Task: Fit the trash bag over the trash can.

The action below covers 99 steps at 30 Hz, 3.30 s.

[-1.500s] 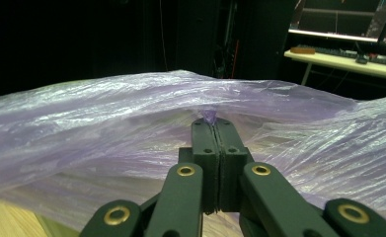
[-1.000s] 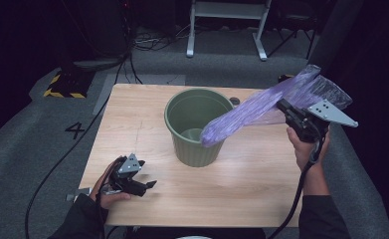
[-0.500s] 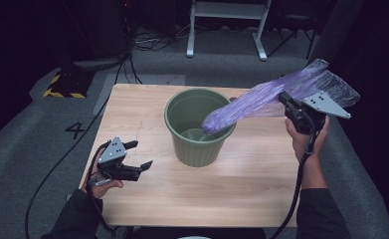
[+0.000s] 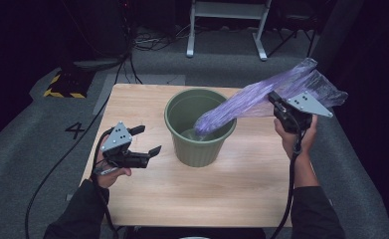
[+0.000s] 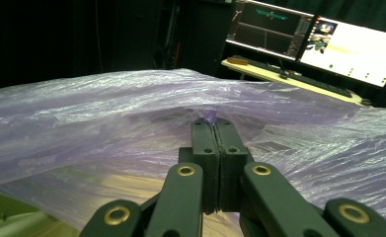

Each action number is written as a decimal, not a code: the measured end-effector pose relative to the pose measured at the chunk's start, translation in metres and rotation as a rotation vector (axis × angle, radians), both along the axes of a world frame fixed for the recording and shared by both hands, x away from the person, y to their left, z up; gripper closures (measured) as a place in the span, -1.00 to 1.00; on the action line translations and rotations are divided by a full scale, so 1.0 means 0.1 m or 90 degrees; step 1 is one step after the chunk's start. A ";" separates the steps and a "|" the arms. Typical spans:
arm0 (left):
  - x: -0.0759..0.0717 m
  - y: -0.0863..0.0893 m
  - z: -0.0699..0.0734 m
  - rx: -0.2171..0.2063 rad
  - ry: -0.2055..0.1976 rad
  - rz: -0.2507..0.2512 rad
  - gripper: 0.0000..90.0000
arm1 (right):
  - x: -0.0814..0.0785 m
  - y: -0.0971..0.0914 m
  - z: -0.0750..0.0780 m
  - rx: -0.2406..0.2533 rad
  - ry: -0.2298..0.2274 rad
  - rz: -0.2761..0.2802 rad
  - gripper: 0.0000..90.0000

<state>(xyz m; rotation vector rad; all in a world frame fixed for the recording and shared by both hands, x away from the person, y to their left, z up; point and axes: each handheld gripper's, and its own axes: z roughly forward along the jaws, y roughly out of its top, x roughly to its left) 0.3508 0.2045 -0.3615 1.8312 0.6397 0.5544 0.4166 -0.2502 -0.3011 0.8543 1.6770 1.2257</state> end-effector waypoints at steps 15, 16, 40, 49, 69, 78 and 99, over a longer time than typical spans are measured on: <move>0.49 0.02 0.35 -0.023 0.008 -0.010 -0.65 | 0.05 0.35 -0.03 -0.061 0.001 0.029 0.99; 0.53 0.01 0.39 -0.030 0.009 -0.015 -0.65 | 0.06 0.37 -0.03 -0.063 0.002 0.029 0.99; 0.65 -0.95 0.68 0.050 -0.007 -0.116 -0.64 | 0.05 0.73 -0.09 -0.123 -0.005 0.088 0.97; 0.63 -1.17 0.67 0.074 -0.002 -0.143 -0.65 | -0.06 0.92 -0.10 -0.163 -0.022 0.122 0.96; 0.64 -1.26 0.61 0.136 -0.008 -0.138 0.44 | -0.31 1.09 -0.13 -0.202 -0.070 0.215 0.88; 0.59 -1.25 0.54 0.160 -0.043 -0.135 0.93 | -0.38 1.05 -0.16 -0.188 -0.074 0.233 0.55; 0.51 -1.04 0.44 0.125 -0.063 -0.132 0.96 | -0.38 0.51 -0.18 -0.099 0.010 0.216 -0.27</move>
